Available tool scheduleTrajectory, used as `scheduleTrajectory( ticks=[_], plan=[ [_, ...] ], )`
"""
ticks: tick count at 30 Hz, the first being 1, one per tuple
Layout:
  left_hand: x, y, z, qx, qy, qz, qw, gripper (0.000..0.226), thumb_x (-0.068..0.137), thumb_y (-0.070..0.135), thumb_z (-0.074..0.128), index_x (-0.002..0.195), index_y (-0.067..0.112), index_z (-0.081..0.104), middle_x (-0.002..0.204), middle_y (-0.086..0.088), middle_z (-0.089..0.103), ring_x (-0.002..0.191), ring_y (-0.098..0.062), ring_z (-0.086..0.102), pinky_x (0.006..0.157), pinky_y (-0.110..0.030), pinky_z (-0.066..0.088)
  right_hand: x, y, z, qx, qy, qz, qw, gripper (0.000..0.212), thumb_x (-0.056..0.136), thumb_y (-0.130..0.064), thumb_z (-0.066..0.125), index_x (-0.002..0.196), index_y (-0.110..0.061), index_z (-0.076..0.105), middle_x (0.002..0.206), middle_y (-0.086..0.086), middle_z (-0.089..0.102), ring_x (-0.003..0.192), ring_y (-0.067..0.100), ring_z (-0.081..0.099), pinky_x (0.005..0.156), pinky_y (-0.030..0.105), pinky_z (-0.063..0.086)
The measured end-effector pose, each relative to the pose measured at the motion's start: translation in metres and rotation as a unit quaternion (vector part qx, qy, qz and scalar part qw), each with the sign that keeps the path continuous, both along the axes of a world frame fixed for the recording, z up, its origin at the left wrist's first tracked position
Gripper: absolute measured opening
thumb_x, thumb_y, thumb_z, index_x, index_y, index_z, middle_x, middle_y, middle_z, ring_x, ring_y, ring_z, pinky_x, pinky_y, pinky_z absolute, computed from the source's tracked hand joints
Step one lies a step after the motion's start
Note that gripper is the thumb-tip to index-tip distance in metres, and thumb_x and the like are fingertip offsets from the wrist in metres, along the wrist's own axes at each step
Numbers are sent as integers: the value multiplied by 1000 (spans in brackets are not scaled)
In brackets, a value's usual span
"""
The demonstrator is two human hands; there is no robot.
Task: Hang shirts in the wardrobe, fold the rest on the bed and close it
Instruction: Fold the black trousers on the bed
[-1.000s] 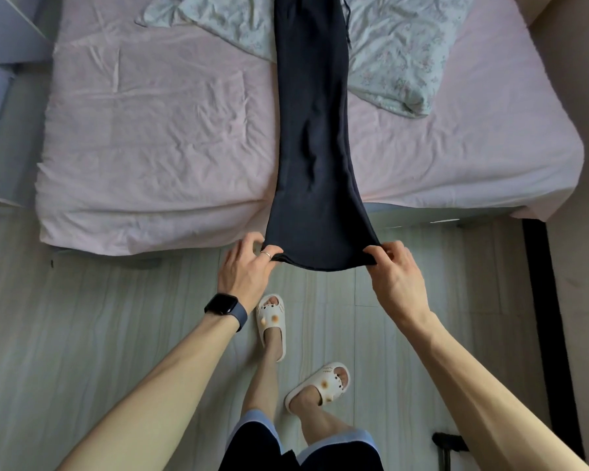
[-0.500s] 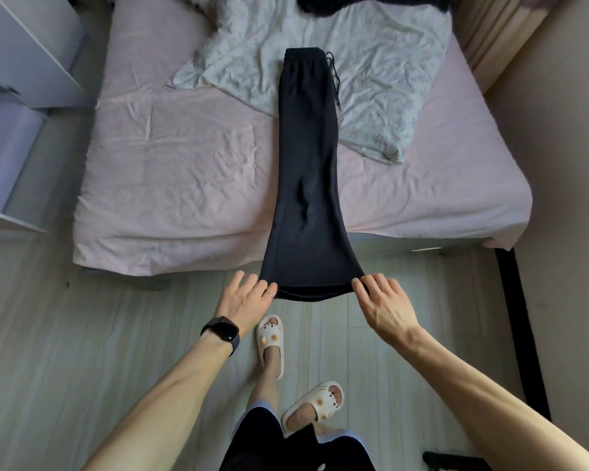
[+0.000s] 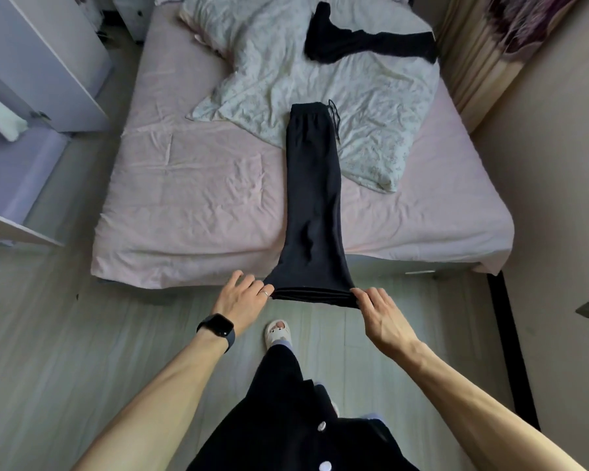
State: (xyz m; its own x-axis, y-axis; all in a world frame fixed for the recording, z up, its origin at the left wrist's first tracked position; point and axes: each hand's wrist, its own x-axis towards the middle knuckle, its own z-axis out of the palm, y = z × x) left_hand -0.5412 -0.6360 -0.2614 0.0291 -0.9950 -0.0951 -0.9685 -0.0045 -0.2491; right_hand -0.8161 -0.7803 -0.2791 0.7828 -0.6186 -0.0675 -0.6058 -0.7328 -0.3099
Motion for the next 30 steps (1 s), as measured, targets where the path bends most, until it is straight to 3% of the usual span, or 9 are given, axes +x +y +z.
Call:
scheduleTrajectory(
  ticks=[3, 6, 8, 11, 16, 20, 24, 27, 30],
  plan=[
    [18, -36, -5, -18, 44, 17, 999, 19, 68, 12, 79, 84, 22, 77, 66, 8, 64, 68, -17, 64, 72, -31, 55, 19, -43, 6, 19, -24, 12, 999, 34, 85, 15, 51, 116, 6, 61, 84, 14, 56, 71, 33, 49, 68, 41, 46],
    [53, -94, -11, -27, 88, 28, 995, 17, 77, 16, 70, 91, 24, 78, 72, 9, 67, 71, -16, 65, 71, -28, 53, 48, -105, 5, 39, -34, -7, 999, 24, 88, 3, 45, 106, -2, 61, 89, 12, 59, 79, 34, 52, 66, 36, 39],
    [84, -151, -17, 17, 119, 50, 992, 23, 87, 25, 72, 109, 28, 74, 92, 9, 70, 89, -15, 64, 83, -28, 47, 74, -157, -1, 59, -15, -30, 998, 26, 88, 2, 47, 111, -3, 59, 95, 12, 59, 86, 34, 51, 70, 42, 44],
    [129, -243, -33, 74, 223, 133, 963, 32, 105, 34, 42, 135, 33, 55, 125, 9, 62, 119, -17, 50, 95, -31, 31, 119, -235, -13, 78, -6, -66, 995, 24, 91, 3, 50, 112, -5, 59, 94, 11, 56, 87, 36, 51, 76, 47, 47],
    [198, -357, -61, 60, 361, 273, 890, 21, 102, 38, 47, 118, 31, 59, 110, -2, 67, 98, -26, 62, 83, -36, 50, 205, -348, -31, 120, -22, -165, 979, 17, 106, -23, 41, 106, -10, 54, 95, 8, 60, 80, 29, 52, 67, 41, 42],
    [249, -426, -90, 35, 364, 255, 895, 28, 104, 37, 45, 123, 31, 65, 118, 5, 69, 108, -22, 60, 88, -34, 49, 255, -423, -54, 131, -20, -166, 977, 18, 106, -24, 41, 100, -11, 53, 90, 9, 60, 78, 32, 56, 71, 46, 50],
    [296, -487, -121, 29, 326, 232, 916, 35, 106, 35, 39, 131, 30, 64, 122, 4, 69, 113, -25, 58, 90, -35, 46, 301, -488, -90, 121, -21, -157, 980, 22, 106, -27, 39, 102, -14, 56, 90, 8, 57, 80, 31, 55, 72, 42, 48],
    [327, -531, -156, 26, 320, 250, 914, 36, 107, 34, 37, 130, 29, 64, 120, 1, 68, 111, -25, 58, 89, -35, 45, 337, -536, -131, 117, -16, -160, 980, 21, 106, -32, 36, 100, -21, 53, 87, 0, 50, 77, 28, 52, 67, 36, 39],
    [345, -559, -171, 11, 336, 269, 903, 32, 106, 25, 39, 121, 18, 66, 121, -6, 66, 111, -32, 59, 86, -39, 46, 364, -564, -148, 112, -23, -158, 981, 25, 106, -33, 32, 98, -20, 52, 86, 0, 47, 78, 27, 51, 68, 38, 42]
  ],
)
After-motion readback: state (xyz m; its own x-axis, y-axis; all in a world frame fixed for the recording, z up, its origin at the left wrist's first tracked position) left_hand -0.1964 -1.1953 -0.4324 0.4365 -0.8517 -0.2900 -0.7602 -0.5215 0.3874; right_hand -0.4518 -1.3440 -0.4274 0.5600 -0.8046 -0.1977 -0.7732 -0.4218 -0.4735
